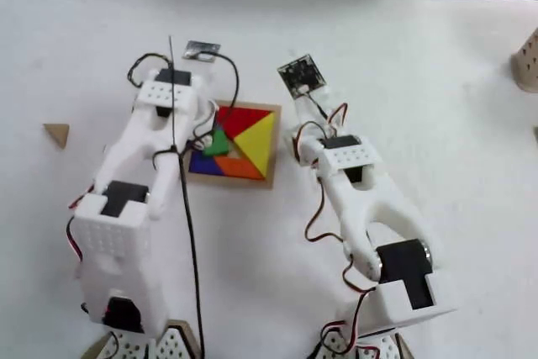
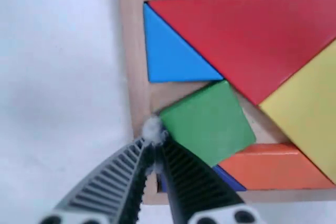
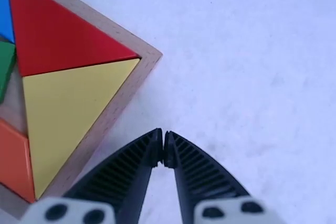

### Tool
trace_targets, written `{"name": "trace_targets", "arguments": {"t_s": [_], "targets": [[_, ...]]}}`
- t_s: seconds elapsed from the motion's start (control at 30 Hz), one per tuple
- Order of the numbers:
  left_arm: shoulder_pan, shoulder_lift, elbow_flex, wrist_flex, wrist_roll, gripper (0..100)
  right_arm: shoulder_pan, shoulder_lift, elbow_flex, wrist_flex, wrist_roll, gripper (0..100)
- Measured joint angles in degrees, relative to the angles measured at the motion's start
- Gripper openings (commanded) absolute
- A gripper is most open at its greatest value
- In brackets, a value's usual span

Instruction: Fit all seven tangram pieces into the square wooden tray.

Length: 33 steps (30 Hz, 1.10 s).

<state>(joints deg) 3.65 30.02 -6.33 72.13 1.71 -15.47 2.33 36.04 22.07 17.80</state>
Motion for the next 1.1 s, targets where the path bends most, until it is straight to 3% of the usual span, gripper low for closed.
{"name": "trace_targets", "arguments": {"t_s": [0.8,0.97,1.1], "targets": [[1.0,-3.3,1.8,2.5,-0.1,2,0.0,0.0,0.0,0.0,0.0,1.7],[1.0,-11.6,11.3,-4.4,-0.1,2,0.0,0.0,0.0,0.0,0.0,1.7],[4.8,-18.4,20.3,-10.5,-0.1,2,0.0,0.0,0.0,0.0,0.0,1.7]]}}
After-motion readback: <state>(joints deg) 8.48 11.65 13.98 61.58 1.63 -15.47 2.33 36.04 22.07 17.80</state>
